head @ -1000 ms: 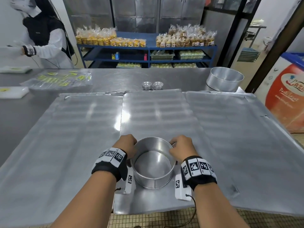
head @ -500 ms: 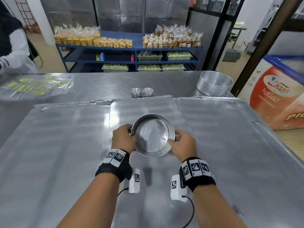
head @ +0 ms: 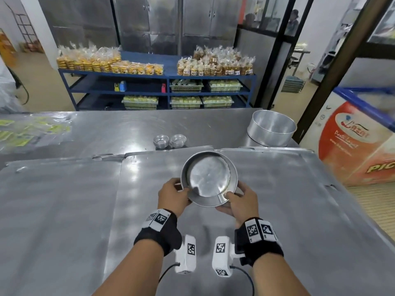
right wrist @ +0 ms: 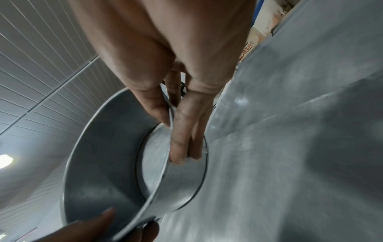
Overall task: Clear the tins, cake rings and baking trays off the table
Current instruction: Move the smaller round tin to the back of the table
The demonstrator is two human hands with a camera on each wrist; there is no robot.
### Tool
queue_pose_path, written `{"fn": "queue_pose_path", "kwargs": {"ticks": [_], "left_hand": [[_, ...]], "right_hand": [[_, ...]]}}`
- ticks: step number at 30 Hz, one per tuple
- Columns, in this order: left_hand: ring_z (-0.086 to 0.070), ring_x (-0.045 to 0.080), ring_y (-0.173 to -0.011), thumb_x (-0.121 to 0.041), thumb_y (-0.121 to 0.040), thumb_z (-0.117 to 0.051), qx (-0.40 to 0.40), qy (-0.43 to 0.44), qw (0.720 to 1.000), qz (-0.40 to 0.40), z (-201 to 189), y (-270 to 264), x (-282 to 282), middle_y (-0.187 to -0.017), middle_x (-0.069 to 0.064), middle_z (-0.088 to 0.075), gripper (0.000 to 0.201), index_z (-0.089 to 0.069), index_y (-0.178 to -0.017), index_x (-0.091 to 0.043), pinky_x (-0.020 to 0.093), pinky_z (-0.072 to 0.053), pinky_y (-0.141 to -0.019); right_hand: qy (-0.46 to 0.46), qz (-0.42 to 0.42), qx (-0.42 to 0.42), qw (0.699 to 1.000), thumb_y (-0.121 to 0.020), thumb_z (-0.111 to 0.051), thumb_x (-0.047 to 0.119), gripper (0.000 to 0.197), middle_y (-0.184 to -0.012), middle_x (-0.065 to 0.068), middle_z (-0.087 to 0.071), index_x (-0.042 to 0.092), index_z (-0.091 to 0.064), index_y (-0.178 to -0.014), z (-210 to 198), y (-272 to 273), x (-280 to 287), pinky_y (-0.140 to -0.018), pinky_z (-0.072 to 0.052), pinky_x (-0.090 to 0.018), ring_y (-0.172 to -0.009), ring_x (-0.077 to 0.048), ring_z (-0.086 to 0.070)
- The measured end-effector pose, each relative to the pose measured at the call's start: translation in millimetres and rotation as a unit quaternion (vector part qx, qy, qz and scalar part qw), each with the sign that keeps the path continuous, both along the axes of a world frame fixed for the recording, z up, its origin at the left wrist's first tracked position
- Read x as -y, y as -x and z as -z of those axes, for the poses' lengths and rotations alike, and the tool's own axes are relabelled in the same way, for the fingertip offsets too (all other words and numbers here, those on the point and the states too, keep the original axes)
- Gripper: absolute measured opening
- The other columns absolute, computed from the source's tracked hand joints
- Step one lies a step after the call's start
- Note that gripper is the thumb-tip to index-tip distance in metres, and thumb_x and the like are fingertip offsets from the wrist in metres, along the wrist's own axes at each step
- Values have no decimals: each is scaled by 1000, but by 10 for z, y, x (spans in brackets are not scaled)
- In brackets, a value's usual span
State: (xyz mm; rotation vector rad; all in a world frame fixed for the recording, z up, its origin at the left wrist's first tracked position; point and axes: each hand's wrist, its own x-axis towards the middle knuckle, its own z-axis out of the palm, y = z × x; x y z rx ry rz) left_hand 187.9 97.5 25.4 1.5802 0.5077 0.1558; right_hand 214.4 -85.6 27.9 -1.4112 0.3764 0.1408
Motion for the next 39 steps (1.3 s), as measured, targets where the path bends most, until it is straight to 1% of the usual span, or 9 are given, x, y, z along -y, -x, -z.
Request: {"fn": "queue_pose_path", "kwargs": {"ticks": [6,13,20,24,27,31,34,36,39], "left_hand": [[-71,36,-95,5,-83,-71,2,61,998,24,44,-918,238,-116,16,-67,42,-59,-122,-7,36,-63,-65],[-70,37,-101,8,-86,-69,19,48,998,36,153,-2326,399,-117,18,-67,38,-59,-122,-2,30,-63,-62],[-73,39,-94,6,-80,-75,6,47,999,16,427,-3403,460,-107,22,-72,37,-65,-115,-3,46,-64,-73],[-76,35,-87,-13,-64,-82,-14,4,1000,3,571,-3770,446,-99,18,-76,45,-72,-107,-7,48,-63,-79],[-76,34,-79,-5,-71,-81,-28,-9,999,-13,582,-3948,463,-97,17,-76,28,-75,-98,-6,45,-64,-74],[-71,19,-54,5,-76,-79,-45,-17,999,-19,659,-4095,439,-82,15,-69,20,-70,-92,13,22,-57,-52],[-73,23,-68,2,-85,-74,-39,13,999,-11,691,-4168,449,-89,17,-67,12,-65,-92,5,27,-62,-60],[-73,31,-78,3,-86,-73,-38,32,999,-19,693,-4226,445,-87,17,-66,11,-63,-87,3,30,-63,-63],[-74,37,-77,4,-78,-79,-46,51,997,-38,678,-4311,420,-78,18,-65,13,-67,-82,8,34,-64,-70]], "right_hand": [[-18,4,12,1000,-86,-55,-15,60,-106,-22,-67,16,-53,-137,67,-948,148,-61,-62,-40,-79,-38,-73],[-24,-19,36,999,-87,-57,-15,57,-105,-20,-68,22,-54,-130,174,-2361,315,-65,-63,-41,-86,-39,-72],[19,-47,42,998,-87,-62,-7,39,-106,-18,-66,13,-61,-121,479,-3451,415,-68,-62,-38,-87,-35,-73],[77,-54,39,995,-86,-63,-3,11,-96,-22,-70,4,-66,-95,603,-3897,402,-71,-62,-47,-78,-36,-74],[150,-63,46,986,-83,-65,-1,11,-81,-14,-73,9,-68,-78,645,-4124,393,-65,-63,-45,-64,-30,-74],[223,-85,44,970,-81,-68,1,7,-64,-12,-68,-5,-70,-79,684,-4327,412,-51,-60,-30,-52,-17,-71],[319,-95,80,940,-82,-71,18,21,-69,-16,-69,-1,-74,-76,744,-4466,386,-63,-57,-36,-65,-27,-67],[362,-89,87,924,-86,-69,26,27,-71,-14,-69,1,-75,-78,748,-4517,354,-62,-48,-31,-68,-28,-63],[372,-69,83,922,-85,-67,32,29,-73,-12,-70,5,-74,-77,759,-4603,327,-61,-48,-31,-71,-29,-65]]}}
